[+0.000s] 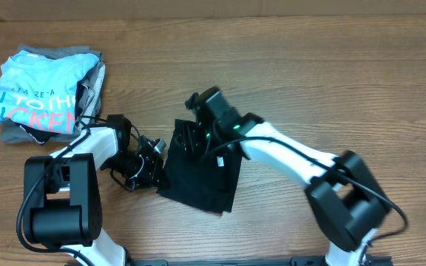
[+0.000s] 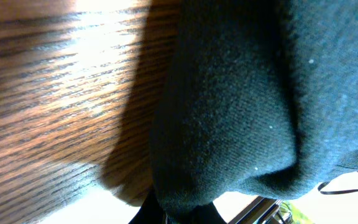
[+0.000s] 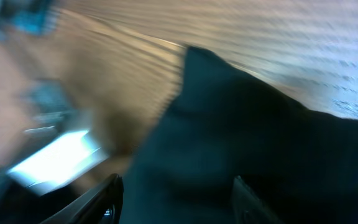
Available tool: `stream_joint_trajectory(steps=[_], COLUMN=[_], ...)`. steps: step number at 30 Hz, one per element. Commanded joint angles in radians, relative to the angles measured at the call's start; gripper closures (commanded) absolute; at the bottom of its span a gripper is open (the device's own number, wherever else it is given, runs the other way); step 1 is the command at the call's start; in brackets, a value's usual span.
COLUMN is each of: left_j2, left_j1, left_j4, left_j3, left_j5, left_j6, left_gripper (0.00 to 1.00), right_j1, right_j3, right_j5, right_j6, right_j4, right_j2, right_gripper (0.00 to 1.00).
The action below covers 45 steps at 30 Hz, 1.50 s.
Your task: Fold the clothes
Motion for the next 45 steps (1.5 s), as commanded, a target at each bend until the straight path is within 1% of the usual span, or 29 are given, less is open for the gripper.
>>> stream_joint_trajectory(steps=[1,2,3,4,7,11,14,15,17,18,22,25,26,28,29,32,34,36,39,42,45], left_j2=[-0.016,-0.016,-0.016,-0.016,-0.016,-0.016,-0.016,-0.016,-0.016,-0.016,-0.016,-0.016,-0.016,-0.016,-0.016,-0.016,-0.016,-0.017,-0.02,-0.021,-0.021], left_j1=[-0.008,-0.008,-0.008,-0.008,-0.008,-0.008,-0.008,-0.008,-0.008,-0.008,-0.008,-0.008,-0.007,-0.005,-0.005,-0.005,-0.001,0.009,0.03,0.05,0.055], left_j4=[0.012,0.011,0.01,0.003,-0.02,-0.06,-0.093,-0.105,-0.126,-0.133,-0.164,-0.172,-0.17,-0.165,-0.165,-0.166,-0.191,-0.212,-0.257,-0.299,-0.316], left_j3=[-0.008,-0.008,-0.008,-0.008,-0.008,-0.008,-0.008,-0.008,-0.008,-0.008,-0.008,-0.006,-0.004,0.005,0.01,0.018,0.037,0.072,0.144,0.232,0.292], left_j5=[-0.021,-0.021,-0.022,-0.024,-0.033,-0.056,-0.065,-0.072,-0.085,-0.084,-0.084,-0.084,-0.084,-0.075,-0.072,-0.073,-0.076,-0.076,-0.077,-0.077,-0.081], left_j6=[-0.003,-0.003,-0.003,-0.003,-0.002,-0.003,-0.003,-0.003,-0.003,-0.003,-0.003,-0.003,-0.003,-0.003,-0.003,-0.003,-0.003,-0.003,-0.003,-0.002,-0.003], left_gripper=[0.94,0.94,0.94,0.94,0.95,0.95,0.96,0.96,0.95,0.94,0.88,0.78,0.76,0.76,0.76,0.74,0.77,0.77,0.76,0.73,0.65], right_j1=[-0.002,-0.002,-0.005,-0.011,-0.028,-0.059,-0.082,-0.094,-0.11,-0.119,-0.136,-0.149,-0.153,-0.156,-0.156,-0.129,-0.087,-0.042,0.01,0.055,0.069], right_j3=[0.003,0.003,0.003,0.003,0.011,0.041,0.06,0.072,0.089,0.098,0.112,0.113,0.113,0.113,0.113,0.113,0.112,0.1,0.092,0.068,0.03], right_j5=[0.147,0.147,0.148,0.148,0.154,0.117,0.085,0.051,0.004,-0.02,-0.042,-0.057,-0.071,-0.148,-0.166,-0.198,-0.232,-0.232,-0.232,-0.195,-0.152], right_j6=[0.051,0.062,0.071,0.097,0.114,0.113,0.113,0.104,0.077,0.075,0.071,0.044,0.031,-0.026,-0.031,-0.039,-0.075,-0.075,-0.074,0.012,0.093], right_j4=[0.054,0.066,0.068,0.069,0.078,0.072,0.073,0.073,0.072,0.068,0.06,0.029,0.012,-0.064,-0.095,-0.243,-0.335,-0.386,-0.419,-0.402,-0.371], right_j2=[0.097,0.114,0.119,0.12,0.117,0.113,0.113,0.113,0.113,0.113,0.108,0.08,0.065,0.008,-0.011,-0.074,-0.079,-0.077,-0.077,-0.077,-0.076], right_gripper=[0.6,0.76,0.82,0.87,0.92,0.92,0.89,0.86,0.86,0.89,0.9,0.91,0.9,0.81,0.79,0.77,0.78,0.79,0.84,0.84,0.85])
